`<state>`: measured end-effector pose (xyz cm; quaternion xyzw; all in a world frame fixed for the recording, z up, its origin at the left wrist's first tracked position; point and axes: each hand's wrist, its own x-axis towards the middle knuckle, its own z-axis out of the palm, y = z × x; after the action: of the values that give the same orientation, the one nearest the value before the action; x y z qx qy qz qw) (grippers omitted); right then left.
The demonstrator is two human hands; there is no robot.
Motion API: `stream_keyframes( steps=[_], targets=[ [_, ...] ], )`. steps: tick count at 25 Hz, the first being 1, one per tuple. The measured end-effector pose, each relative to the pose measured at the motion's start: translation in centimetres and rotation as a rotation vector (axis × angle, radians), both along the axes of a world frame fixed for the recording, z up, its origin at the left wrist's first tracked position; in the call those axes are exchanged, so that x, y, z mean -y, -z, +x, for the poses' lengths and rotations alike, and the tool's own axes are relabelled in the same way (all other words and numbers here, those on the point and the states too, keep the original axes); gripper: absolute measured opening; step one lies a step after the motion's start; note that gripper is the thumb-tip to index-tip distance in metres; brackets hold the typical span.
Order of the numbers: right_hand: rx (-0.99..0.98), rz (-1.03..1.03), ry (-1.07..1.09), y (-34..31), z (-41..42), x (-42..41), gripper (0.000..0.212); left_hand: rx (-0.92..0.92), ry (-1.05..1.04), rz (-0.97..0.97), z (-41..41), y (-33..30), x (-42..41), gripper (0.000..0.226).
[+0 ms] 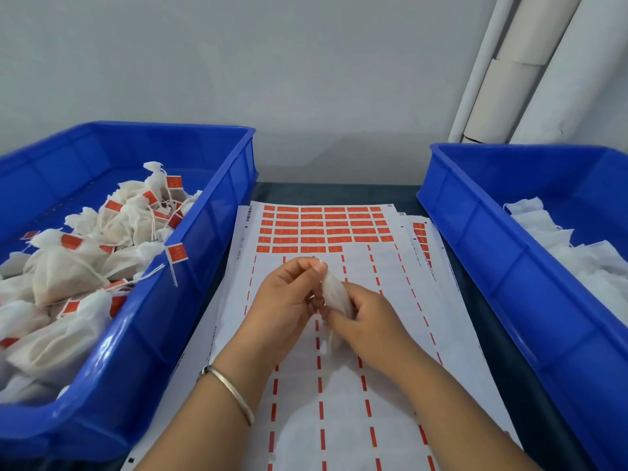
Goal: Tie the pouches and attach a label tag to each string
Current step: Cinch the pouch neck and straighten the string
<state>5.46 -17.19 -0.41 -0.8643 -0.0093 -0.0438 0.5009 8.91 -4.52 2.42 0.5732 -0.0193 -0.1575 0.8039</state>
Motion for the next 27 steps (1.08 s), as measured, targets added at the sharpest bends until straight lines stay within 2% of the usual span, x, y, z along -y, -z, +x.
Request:
stream_keyframes(
  steps=[1,3,6,8,10,13,15,17,20,22,24,27],
  targets=[
    [-0.025,0.023,0.032,0.0,0.0,0.3,0.004,-0.021,-0.05,0.011,0.3,0.0,0.0,0.014],
    [-0.136,0.102,0.073,-0.3,-0.1,1.0,0.015,-0.132,-0.14,-0.029,0.9,-0.2,-0.4,0.01],
    [-0.289,0.48,-0.001,-1.2,-0.4,1.8,0.025,-0.316,-0.215,-0.27,1.6,-0.4,-1.4,0.023],
    [-0.294,0.761,-0.051,-1.6,-0.4,2.4,0.026,-0.343,-0.246,-0.29,1.8,-0.4,-1.7,0.024],
    [-0.283,0.989,-0.072,-1.8,-0.3,2.8,0.017,-0.358,-0.26,-0.254,1.8,-0.2,-1.7,0.023],
    [-0.3,1.218,-0.002,-1.6,-0.1,3.3,0.011,-0.315,-0.288,-0.073,1.9,0.2,-1.2,0.006],
    [-0.295,1.356,0.073,-1.3,0.1,3.7,0.013,-0.129,-0.272,0.237,1.6,0.7,-0.7,0.016],
    [-0.269,1.415,0.112,-1.3,0.3,4.0,0.015,0.147,-0.199,0.513,0.6,1.0,-0.4,0.021],
    [-0.248,1.362,0.093,-1.3,0.3,4.0,0.024,0.531,-0.057,0.709,-1.0,1.2,0.2,0.019],
    [-0.217,1.147,0.046,-1.1,0.2,3.8,0.027,0.68,0.006,0.708,-1.6,1.2,0.6,0.021],
    [-0.186,0.815,0.019,-0.8,0.1,3.4,0.029,0.7,0.007,0.634,-1.7,1.0,0.7,0.021],
    [-0.205,0.43,-0.055,-0.8,-0.3,2.8,0.027,0.591,-0.016,0.503,-1.6,0.6,0.5,0.015]
  ],
)
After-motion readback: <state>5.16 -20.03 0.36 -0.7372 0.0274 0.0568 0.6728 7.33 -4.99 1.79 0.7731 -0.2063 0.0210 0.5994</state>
